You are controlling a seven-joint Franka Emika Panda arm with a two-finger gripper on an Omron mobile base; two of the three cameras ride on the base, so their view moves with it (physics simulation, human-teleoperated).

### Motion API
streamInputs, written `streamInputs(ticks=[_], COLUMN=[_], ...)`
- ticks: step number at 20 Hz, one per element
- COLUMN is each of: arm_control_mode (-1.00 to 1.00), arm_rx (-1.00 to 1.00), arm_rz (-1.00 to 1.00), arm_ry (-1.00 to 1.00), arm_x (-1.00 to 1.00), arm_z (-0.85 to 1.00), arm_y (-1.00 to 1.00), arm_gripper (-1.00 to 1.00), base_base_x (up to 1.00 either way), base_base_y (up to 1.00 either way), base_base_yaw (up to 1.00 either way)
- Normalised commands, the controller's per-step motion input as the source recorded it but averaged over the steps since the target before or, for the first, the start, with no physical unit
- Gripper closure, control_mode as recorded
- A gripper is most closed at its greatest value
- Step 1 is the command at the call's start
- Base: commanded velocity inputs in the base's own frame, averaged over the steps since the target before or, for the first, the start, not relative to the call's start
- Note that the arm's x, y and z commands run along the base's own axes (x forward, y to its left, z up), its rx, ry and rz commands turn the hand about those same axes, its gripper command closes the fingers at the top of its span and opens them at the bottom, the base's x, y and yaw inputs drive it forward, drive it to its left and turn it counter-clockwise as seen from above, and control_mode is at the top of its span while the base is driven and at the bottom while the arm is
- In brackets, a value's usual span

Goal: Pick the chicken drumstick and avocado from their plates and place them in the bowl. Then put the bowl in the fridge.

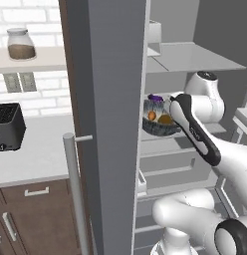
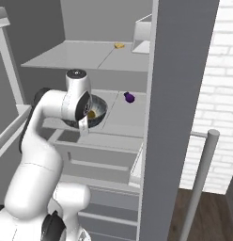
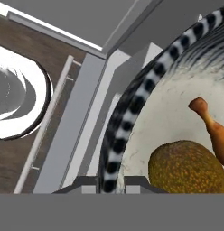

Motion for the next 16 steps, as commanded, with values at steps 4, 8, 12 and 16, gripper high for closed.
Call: streamInputs(ticks=[4, 8, 12, 16], arm_control_mode=[-1.0, -1.0, -1.0, -1.0], arm_rx=[0.04, 0.0, 0.0, 0.0], arm_rz=[0.0, 0.0, 0.0, 0.0], arm_ry=[0.0, 0.0, 0.0, 0.0], arm_x=[0.51, 0.44, 0.4, 0.54], arm_z=[-0.24, -0.34, -0.4, -0.18], arm_y=[0.0, 0.0, 0.0, 0.0], arm_gripper=[1.0, 1.0, 1.0, 1.0], base_base_x=[0.0, 0.0, 0.0, 0.0], base_base_y=[0.0, 0.0, 0.0, 0.0], base_base_yaw=[0.0, 0.0, 0.0, 0.0])
